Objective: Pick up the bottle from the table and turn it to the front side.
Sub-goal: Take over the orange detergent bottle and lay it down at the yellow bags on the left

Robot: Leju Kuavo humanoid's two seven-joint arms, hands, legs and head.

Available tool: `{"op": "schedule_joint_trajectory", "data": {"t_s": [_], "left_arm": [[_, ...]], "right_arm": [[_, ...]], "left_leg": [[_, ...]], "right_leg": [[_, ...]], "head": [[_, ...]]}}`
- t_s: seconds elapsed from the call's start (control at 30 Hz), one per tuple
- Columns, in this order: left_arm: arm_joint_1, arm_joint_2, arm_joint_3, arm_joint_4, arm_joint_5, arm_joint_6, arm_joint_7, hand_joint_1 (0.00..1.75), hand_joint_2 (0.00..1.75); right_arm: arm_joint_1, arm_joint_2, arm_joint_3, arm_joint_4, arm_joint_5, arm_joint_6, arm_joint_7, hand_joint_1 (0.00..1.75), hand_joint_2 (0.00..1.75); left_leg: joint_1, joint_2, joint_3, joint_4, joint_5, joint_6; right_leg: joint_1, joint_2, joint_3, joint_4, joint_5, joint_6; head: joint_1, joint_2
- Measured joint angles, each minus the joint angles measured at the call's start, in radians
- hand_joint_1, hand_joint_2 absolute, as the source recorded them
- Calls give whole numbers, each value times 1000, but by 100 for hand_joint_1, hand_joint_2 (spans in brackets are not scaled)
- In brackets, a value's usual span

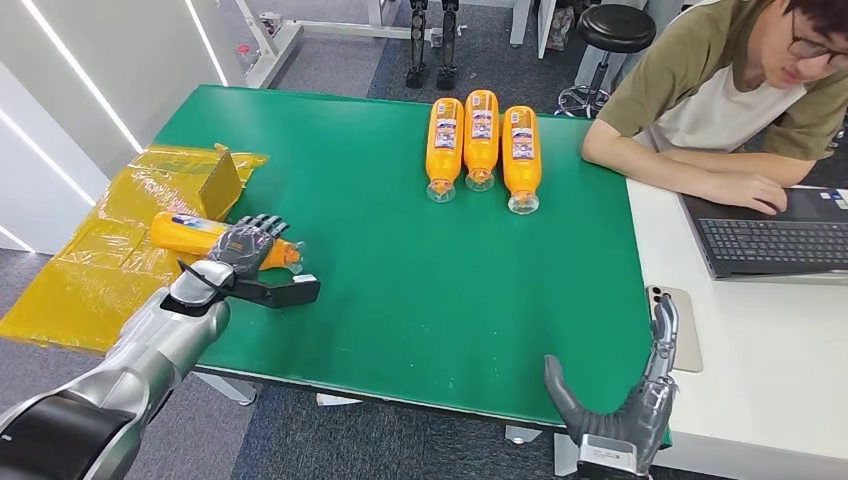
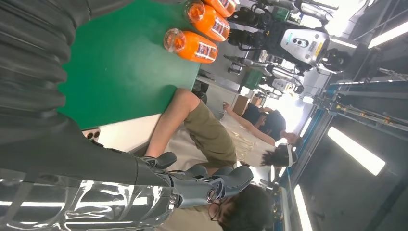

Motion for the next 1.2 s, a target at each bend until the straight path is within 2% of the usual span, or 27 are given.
{"op": "schedule_joint_trajectory", "data": {"t_s": [0.13,0.33,0.4,0.57,0.67,0.73,0.8,0.97,1.03,1.1,1.2], "left_arm": [[2,3,15,2,-7,1,54,0,175],[24,37,61,4,-31,13,270,0,175],[38,54,84,5,-27,82,286,0,175],[90,81,163,0,-3,399,234,0,175],[134,82,241,-54,14,497,195,0,175],[165,77,310,-115,2,511,151,0,175],[185,61,403,-175,35,514,42,0,175],[170,-42,727,-269,302,517,-435,0,175],[159,-93,812,-306,477,517,-539,0,175],[159,-137,808,-358,746,514,-566,0,175],[162,-189,683,-442,1118,484,-572,0,175]], "right_arm": [[2,5,0,-2,3,0,0,0,175],[27,23,-1,-29,21,0,0,0,175],[39,29,-2,-41,23,0,0,0,175],[60,40,-5,-60,17,0,0,0,175],[67,47,-6,-67,17,0,0,0,175],[71,50,-7,-70,17,0,0,0,175],[74,53,-7,-71,17,0,0,0,175],[75,58,-7,-69,-5,0,0,0,175],[68,58,-6,-65,-24,0,0,0,175],[56,58,-4,-59,-44,0,0,0,175],[34,58,-1,-46,-72,0,0,0,175]], "left_leg": [[0,0,0,0,0,0],[0,1,0,0,0,0],[0,1,0,0,0,0],[0,1,0,-1,0,-1],[0,1,0,-1,0,-1],[0,1,0,0,0,-1],[0,1,0,0,0,0],[0,1,1,0,0,0],[0,1,1,0,0,0],[0,1,1,0,0,0],[0,-4,1,0,0,0]], "right_leg": [[0,0,0,0,0,0],[0,0,0,0,-1,-1],[0,0,0,1,-1,-2],[0,0,-1,0,-2,-2],[0,0,-1,0,-2,-2],[0,1,-1,0,-2,-2],[0,0,-2,0,-2,-2],[0,1,-1,0,-1,-2],[0,0,-1,0,-1,-2],[0,0,0,0,-1,-2],[0,-5,1,0,-1,-2]], "head": [[0,0],[0,0],[0,0],[0,0],[0,0],[0,0],[0,0],[0,0],[0,0],[0,0],[0,0]]}}
